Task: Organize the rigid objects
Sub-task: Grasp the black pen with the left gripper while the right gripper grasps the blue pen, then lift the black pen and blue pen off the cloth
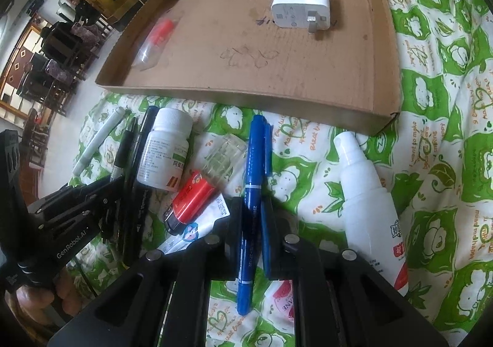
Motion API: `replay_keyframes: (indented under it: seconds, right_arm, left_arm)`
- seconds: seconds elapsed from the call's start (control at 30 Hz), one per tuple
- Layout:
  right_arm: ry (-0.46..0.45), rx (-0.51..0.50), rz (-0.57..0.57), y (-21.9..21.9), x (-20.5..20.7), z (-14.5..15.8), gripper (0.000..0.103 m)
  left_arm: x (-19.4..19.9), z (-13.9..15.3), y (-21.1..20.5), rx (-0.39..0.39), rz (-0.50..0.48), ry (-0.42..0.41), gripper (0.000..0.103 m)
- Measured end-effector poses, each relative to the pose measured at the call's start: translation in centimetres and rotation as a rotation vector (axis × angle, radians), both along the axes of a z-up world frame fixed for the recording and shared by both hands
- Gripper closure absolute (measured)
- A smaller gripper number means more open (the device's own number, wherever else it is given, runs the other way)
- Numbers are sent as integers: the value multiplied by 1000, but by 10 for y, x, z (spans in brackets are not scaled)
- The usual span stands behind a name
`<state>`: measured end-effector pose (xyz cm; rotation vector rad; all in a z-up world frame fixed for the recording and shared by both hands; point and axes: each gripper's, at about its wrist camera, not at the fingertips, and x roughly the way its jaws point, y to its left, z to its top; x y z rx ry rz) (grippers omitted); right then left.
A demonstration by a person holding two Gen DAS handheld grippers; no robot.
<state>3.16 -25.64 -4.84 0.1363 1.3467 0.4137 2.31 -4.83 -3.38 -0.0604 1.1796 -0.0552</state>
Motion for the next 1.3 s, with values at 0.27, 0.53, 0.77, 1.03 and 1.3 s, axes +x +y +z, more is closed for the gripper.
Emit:
replay_keyframes:
  seconds: [0.27,0.53,0.77,1.03,1.3]
  right_arm:
    - [-59,95,-43,-13,-13,22,94]
    - [-107,94,-19,-11,-15,35,94]
    - [9,28,-14,-2,-9,5,94]
    - [23,-11,20,4,-6,-6,94]
    - [-19,28,-11,-6,-8,7,94]
  left_arm:
    - [-23,14,1,10,0,-33,94]
    - [-31,21,-3,22,-20,-56,94]
    - [-23,12,-4,20,-18,-24,94]
    - [-16,2,-6,22,-19,21,94]
    - [-9,-2,-1,-2,-9,35,94]
